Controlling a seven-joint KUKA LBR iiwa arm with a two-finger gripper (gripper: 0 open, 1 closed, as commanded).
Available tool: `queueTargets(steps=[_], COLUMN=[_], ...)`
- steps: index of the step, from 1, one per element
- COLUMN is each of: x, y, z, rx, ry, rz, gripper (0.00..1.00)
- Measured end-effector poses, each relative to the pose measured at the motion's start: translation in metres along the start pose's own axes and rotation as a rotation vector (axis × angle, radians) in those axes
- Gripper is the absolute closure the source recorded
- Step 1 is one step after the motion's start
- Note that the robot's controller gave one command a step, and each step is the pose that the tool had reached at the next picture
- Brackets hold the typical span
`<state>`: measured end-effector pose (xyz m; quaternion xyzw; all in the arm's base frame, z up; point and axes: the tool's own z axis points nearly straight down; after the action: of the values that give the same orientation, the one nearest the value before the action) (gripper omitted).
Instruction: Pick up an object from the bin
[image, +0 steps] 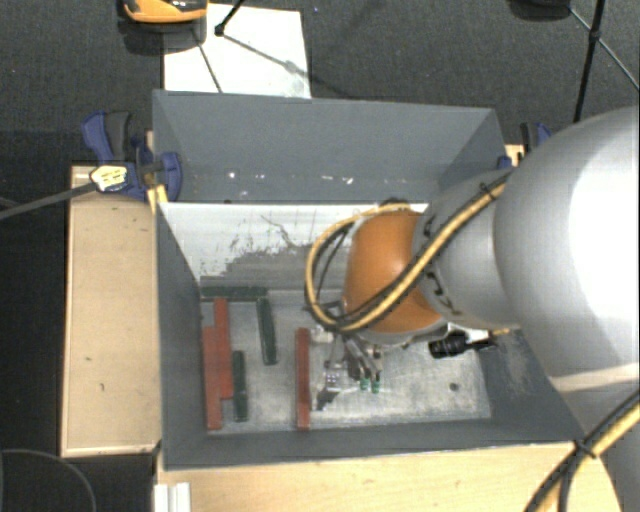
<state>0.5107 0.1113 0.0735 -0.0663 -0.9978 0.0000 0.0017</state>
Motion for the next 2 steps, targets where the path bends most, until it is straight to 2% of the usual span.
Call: queueTargets(steps=[1,2], x=[-0.0111,-0.0111], y=[0.0434,0.0434], z=[0.0000,0.0000], rx=[-0.005,-0.005], ry=[-0.012,-0.012], rz=[0.055,0.055], gripper=[1.00,1.00])
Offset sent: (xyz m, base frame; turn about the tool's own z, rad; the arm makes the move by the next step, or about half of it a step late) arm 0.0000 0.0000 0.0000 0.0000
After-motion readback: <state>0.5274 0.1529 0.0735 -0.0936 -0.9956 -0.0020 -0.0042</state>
